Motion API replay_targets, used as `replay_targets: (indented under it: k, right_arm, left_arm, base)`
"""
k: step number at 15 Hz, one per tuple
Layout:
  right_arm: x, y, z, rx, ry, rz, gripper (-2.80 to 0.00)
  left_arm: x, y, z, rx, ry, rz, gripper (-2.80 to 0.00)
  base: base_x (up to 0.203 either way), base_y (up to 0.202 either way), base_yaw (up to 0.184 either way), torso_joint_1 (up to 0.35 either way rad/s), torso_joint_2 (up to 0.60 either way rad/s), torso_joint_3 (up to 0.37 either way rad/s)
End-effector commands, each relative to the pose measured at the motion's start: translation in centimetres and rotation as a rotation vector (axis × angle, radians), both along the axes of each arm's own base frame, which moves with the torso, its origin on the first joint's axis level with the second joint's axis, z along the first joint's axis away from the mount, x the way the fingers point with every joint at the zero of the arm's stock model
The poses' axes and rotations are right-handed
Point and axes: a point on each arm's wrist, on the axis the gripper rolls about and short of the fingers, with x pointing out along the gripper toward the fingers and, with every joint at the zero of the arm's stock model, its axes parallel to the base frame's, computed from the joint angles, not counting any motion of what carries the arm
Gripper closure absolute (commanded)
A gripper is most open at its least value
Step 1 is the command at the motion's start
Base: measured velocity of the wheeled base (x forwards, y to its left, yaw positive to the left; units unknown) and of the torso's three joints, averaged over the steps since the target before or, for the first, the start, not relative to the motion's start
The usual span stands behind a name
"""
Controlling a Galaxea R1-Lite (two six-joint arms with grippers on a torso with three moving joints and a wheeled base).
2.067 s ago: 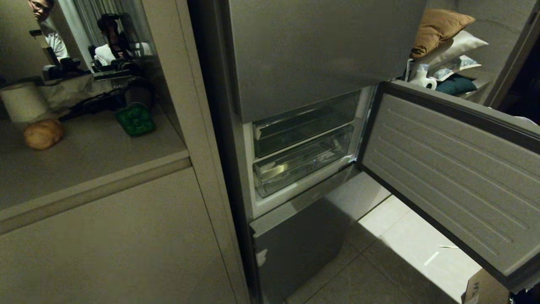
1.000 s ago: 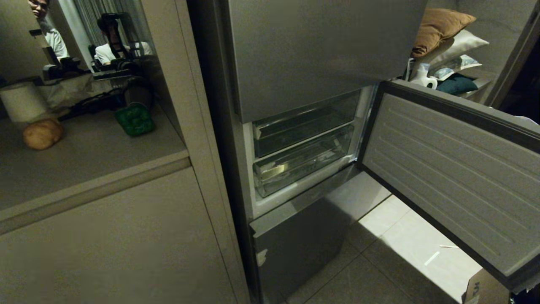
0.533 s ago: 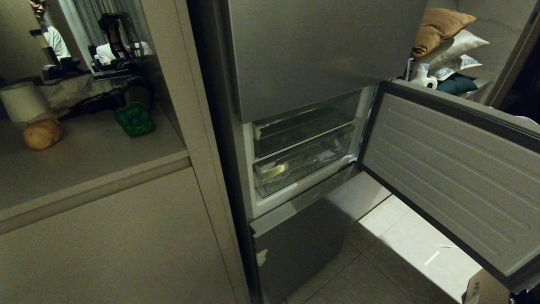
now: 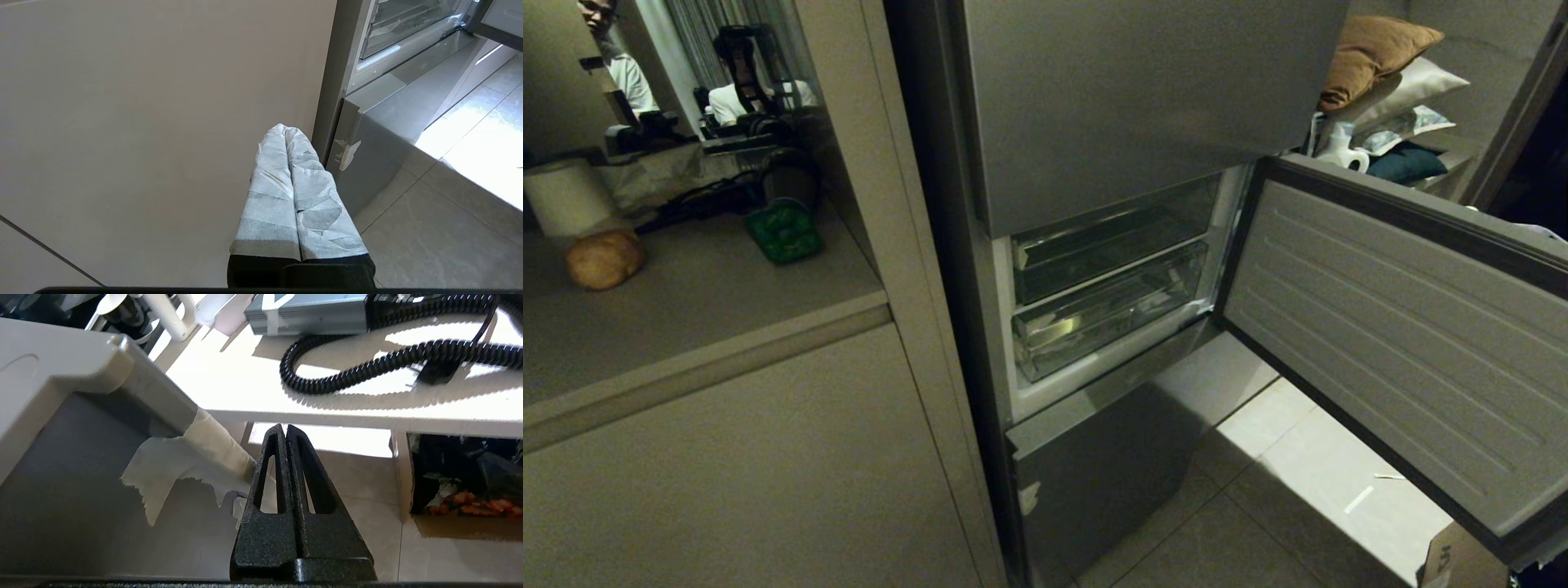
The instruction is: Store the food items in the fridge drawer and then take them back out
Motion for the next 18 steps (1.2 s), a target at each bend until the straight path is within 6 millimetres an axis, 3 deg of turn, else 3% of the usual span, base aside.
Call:
replay_targets:
  k: [1,8,11,18]
  right_arm:
    - [-0.8,1.8,0.7,-0.027,-0.018,0.013,0.00]
    - [-4.0,8.8,1.1,-0.116,-0.076,0.068,0.00]
    - [-5.0,12.6,1.9,-0.233,-0.169,0.194,0.00]
    - [-7.7,18.5,4.5,-0.430,-0.379,0.398,0.00]
  left_arm:
    - [0.0,0.0,0.0,-0.001,0.001,-0.001,0.00]
    - [0.0,0.0,0.0,0.001,0.001,0.000,0.00]
    - [0.0,0.0,0.0,-0.001,0.001,0.000,0.00]
    - [0.0,0.0,0.0,0.000,0.001,0.000,0.00]
  base:
    - [0.000,0.000,0.000,0.000,0.00,0.000]
    - [0.000,0.000,0.000,0.000,0.00,0.000]
    - [0.000,0.000,0.000,0.000,0.00,0.000]
    - [0.000,0.000,0.000,0.000,0.00,0.000]
